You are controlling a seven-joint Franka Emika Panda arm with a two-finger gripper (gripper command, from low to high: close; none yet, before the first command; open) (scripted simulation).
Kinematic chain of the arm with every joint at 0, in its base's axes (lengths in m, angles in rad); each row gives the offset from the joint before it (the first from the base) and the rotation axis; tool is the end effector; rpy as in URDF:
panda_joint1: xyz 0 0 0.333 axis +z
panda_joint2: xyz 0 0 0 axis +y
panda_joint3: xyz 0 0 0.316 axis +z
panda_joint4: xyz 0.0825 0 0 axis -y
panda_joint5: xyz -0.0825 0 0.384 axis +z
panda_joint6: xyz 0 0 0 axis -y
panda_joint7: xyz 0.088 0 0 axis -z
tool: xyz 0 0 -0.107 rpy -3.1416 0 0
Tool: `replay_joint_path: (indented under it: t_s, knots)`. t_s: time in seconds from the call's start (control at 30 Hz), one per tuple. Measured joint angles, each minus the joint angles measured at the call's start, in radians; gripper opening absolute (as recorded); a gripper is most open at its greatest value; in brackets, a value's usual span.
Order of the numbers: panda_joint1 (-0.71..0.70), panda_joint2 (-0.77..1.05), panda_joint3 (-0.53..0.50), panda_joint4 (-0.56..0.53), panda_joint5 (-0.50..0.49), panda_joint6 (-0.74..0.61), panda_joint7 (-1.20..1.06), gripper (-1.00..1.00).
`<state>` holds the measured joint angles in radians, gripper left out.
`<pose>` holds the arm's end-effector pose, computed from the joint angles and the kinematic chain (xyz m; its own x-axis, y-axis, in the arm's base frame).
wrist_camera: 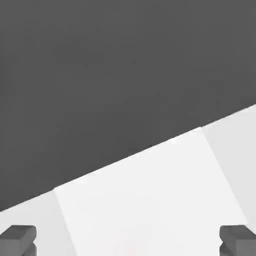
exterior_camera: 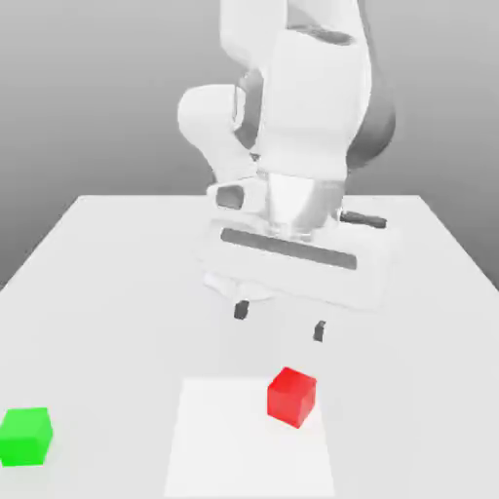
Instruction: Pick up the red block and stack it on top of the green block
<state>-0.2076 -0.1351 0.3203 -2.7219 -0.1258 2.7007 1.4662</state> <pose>0.4079 0.0468 0.2749 0.3150 -0.9419 0.1171 -0.9415 -0.3256 -0.0865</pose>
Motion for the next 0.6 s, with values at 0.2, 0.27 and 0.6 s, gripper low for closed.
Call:
replay_joint_path:
  t_s: [0.2,0.27,0.6]
  knots:
    - [0.035,0.111,0.015,-0.089,0.130,0.097,0.033,0.00]
    - [0.036,0.133,0.013,-0.086,0.126,0.115,0.044,0.00]
    - [0.056,0.265,-0.044,-0.059,-0.018,0.221,0.154,0.00]
